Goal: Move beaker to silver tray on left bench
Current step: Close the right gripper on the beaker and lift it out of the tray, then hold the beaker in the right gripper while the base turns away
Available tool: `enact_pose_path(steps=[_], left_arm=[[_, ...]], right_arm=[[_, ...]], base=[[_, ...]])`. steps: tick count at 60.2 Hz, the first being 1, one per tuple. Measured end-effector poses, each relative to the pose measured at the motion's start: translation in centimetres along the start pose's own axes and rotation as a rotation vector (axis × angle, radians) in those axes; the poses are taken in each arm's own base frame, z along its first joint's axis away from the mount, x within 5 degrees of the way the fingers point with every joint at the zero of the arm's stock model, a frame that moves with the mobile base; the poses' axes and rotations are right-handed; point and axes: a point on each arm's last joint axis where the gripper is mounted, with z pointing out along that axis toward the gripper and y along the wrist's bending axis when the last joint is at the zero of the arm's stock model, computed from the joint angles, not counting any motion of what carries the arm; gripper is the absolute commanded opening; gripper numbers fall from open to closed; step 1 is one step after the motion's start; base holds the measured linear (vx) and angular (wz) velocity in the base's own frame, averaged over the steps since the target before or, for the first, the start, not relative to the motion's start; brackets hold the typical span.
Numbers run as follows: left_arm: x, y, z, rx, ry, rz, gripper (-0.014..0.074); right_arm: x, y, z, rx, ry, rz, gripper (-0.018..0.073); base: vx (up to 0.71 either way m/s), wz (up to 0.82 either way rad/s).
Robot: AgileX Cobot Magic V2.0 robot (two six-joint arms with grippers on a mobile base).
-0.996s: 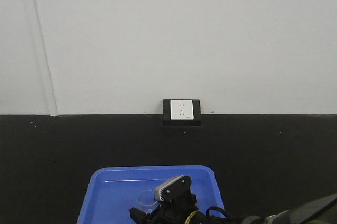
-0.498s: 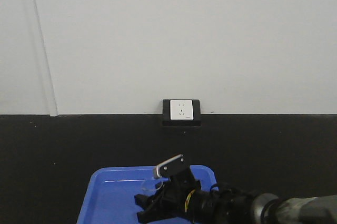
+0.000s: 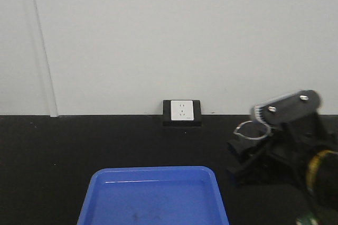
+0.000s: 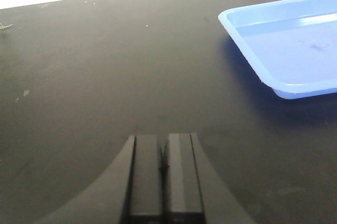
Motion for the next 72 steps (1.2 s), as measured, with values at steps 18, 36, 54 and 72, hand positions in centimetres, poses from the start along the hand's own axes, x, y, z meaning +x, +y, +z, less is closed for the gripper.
enact_pose_path(steps=[18,36,54,72], left_arm=[[0.0,0.0,0.0,0.0,0.0,0.0,0.0001],[0.0,0.0,0.0,0.0,0.0,0.0,0.0001],[0.0,0.0,0.0,0.0,0.0,0.0,0.0001],[0.0,0.0,0.0,0.0,0.0,0.0,0.0001]], right_arm=[[4.7,-1.7,-8.5,0.018,-0.116,0.023,-0.0011],[7.6,-2.2,-11.2,0.029,-0.175,0.014,-0.0011],[8.3,-2.1,-11.0,0.03,-0.155,0.009,-0.0011],[8.3,-2.1,-11.0,0.03,-0.155,0.008,-0.0011]], base=[[0.0,0.0],[0.0,0.0],[0.0,0.0],[0.0,0.0]])
